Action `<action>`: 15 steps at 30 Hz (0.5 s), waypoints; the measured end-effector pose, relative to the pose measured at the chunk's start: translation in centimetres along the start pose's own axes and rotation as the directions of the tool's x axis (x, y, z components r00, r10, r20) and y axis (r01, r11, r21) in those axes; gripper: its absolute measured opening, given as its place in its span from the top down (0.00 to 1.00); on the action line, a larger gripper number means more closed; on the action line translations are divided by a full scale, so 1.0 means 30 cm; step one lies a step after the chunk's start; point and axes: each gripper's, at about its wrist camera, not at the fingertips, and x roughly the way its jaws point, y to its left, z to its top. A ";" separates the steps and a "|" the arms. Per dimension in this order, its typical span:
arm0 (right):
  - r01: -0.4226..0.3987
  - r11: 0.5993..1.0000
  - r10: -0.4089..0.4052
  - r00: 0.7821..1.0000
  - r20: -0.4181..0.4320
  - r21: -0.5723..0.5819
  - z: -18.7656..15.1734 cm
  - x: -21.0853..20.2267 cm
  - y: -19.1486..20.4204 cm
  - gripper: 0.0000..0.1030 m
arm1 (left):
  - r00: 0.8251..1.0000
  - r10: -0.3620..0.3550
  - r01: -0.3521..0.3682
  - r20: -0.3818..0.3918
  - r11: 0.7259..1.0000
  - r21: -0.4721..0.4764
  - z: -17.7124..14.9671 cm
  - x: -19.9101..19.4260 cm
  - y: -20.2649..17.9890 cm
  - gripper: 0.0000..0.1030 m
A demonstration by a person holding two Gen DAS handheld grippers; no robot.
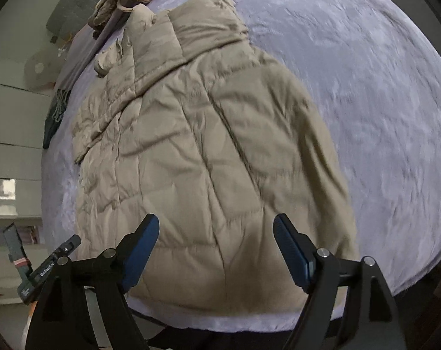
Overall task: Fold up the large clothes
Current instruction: 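Open both tools and smooth the folded coat flat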
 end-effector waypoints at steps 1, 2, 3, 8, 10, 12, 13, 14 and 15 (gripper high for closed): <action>0.006 1.000 -0.006 1.000 0.004 0.013 -0.025 -0.001 -0.004 0.19 | 1.000 -0.011 0.011 -0.012 1.000 -0.009 -0.015 0.005 0.023 0.00; 0.007 1.000 -0.008 1.000 0.009 0.026 -0.042 -0.004 -0.008 0.19 | 0.999 -0.032 0.032 -0.024 0.999 -0.015 -0.027 0.011 0.040 0.00; 0.002 0.999 -0.003 1.000 0.015 0.041 -0.059 -0.007 -0.013 0.18 | 0.997 -0.065 0.065 -0.040 0.998 -0.020 -0.042 0.018 0.064 0.00; -0.055 0.988 0.047 0.997 0.059 0.143 -0.150 -0.018 -0.053 0.16 | 0.989 -0.145 0.143 -0.041 0.988 -0.059 -0.095 0.016 0.138 0.00; -0.109 0.976 0.093 0.992 0.089 0.190 -0.179 -0.021 -0.072 0.16 | 0.984 -0.176 0.173 -0.038 0.982 -0.077 -0.114 0.016 0.166 0.00; -0.160 0.958 0.137 0.985 0.107 0.239 -0.207 -0.015 -0.090 0.16 | 0.979 -0.201 0.197 -0.035 0.976 -0.094 -0.128 0.016 0.190 0.00; -0.170 0.952 0.147 0.983 0.108 0.256 -0.218 -0.010 -0.091 0.16 | 0.975 -0.222 0.217 -0.033 0.970 -0.105 -0.136 0.015 0.203 0.00; -0.175 0.947 0.151 0.983 0.109 0.271 -0.226 -0.004 -0.095 0.16 | 0.968 -0.250 0.245 -0.031 0.962 -0.120 -0.145 0.014 0.221 0.00; -0.182 0.940 0.157 0.982 0.109 0.287 -0.236 0.002 -0.098 0.16 | 0.961 -0.273 0.267 -0.031 0.954 -0.135 -0.152 0.016 0.237 0.00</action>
